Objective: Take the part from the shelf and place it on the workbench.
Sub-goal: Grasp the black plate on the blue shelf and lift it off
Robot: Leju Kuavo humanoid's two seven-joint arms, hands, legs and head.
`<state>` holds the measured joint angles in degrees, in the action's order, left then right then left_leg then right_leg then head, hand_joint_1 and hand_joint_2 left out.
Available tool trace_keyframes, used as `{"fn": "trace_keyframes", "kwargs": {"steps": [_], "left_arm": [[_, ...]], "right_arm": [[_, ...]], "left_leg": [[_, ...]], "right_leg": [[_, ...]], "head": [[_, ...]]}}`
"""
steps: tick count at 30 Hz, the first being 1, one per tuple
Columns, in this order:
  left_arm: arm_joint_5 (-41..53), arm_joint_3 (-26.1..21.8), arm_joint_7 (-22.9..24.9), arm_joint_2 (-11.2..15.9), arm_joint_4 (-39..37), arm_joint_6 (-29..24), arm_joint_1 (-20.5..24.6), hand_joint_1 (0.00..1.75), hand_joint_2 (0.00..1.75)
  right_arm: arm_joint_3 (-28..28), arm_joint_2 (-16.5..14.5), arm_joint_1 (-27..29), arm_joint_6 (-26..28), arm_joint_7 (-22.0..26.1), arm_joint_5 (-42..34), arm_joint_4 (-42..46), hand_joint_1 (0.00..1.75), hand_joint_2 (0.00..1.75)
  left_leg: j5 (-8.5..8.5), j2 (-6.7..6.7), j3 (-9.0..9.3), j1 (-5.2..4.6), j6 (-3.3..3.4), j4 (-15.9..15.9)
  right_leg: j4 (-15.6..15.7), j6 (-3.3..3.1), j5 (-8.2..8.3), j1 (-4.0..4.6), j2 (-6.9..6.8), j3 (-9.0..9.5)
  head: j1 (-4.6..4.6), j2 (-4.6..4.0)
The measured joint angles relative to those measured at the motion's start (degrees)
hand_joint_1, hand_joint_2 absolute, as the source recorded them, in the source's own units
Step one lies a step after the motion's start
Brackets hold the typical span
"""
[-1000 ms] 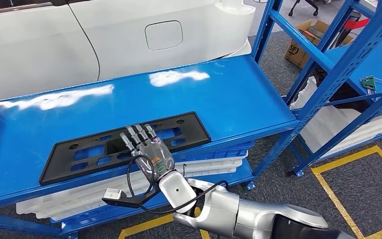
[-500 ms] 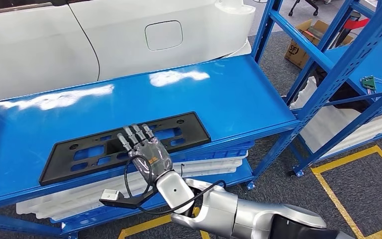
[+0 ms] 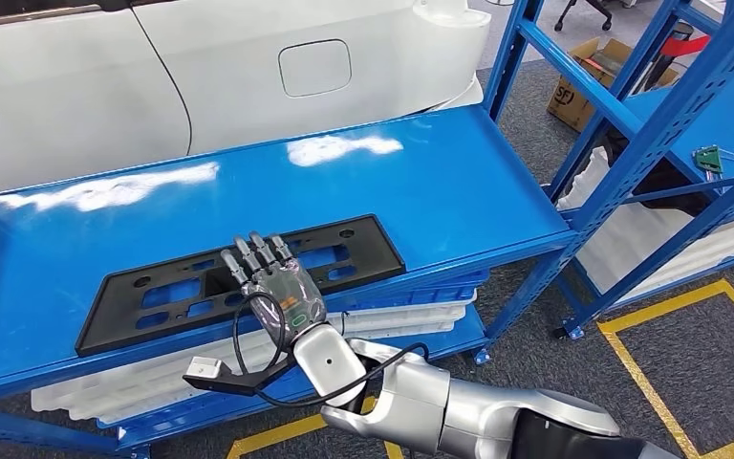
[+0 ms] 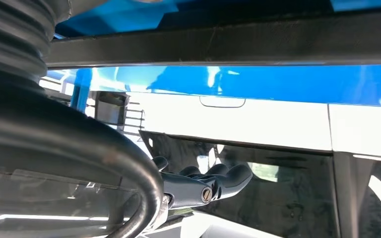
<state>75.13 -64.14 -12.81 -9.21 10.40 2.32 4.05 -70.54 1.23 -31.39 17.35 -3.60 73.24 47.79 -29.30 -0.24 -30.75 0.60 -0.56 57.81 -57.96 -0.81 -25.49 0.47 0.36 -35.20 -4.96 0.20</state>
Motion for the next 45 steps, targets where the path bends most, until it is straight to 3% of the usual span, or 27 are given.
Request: {"fn": "trace_keyframes", "kwargs": {"steps": [27,30,31,34,45], "left_arm": [[1.02,0.78,0.00,-0.06,0.00,0.26,-0.01,0.00,0.00],[1.02,0.78,0.00,-0.06,0.00,0.26,-0.03,0.00,0.00],[1.02,0.78,0.00,-0.06,0.00,0.27,-0.03,0.00,0.00],[1.02,0.78,0.00,-0.06,0.00,0.36,-0.03,0.00,0.00],[1.02,0.78,0.00,-0.06,0.00,0.52,-0.03,0.00,0.00]], "right_arm": [[6.07,-7.52,-3.29,1.96,-3.32,-0.07,-14.65,0.00,1.75],[6.65,-7.90,-3.38,2.15,-3.01,-0.15,-15.48,0.00,0.44],[6.76,-7.98,-3.39,2.16,-2.85,-0.20,-15.70,0.44,0.00],[7.32,-8.25,-3.40,1.98,-2.11,-0.64,-16.23,1.75,0.00],[8.25,-8.68,-3.50,1.67,0.20,-2.01,-16.67,1.75,0.00]], "left_leg": [[0.01,0.00,0.01,0.00,-0.01,0.00],[0.01,0.00,0.00,0.00,-0.01,0.00],[0.01,0.00,0.00,0.00,-0.01,0.00],[0.01,0.00,0.00,0.00,-0.01,0.00],[0.01,0.00,0.00,0.00,-0.01,0.00]], "right_leg": [[-0.01,0.00,0.00,0.00,0.00,0.00],[-0.01,0.00,0.00,0.00,0.00,0.00],[-0.01,0.00,0.00,0.00,0.00,0.00],[-0.01,0.00,0.00,0.00,0.00,0.00],[-0.01,0.00,0.00,0.00,0.00,0.00]], "head": [[0.00,0.00],[0.01,0.00],[0.01,0.00],[0.00,0.00],[0.00,0.00]]}}
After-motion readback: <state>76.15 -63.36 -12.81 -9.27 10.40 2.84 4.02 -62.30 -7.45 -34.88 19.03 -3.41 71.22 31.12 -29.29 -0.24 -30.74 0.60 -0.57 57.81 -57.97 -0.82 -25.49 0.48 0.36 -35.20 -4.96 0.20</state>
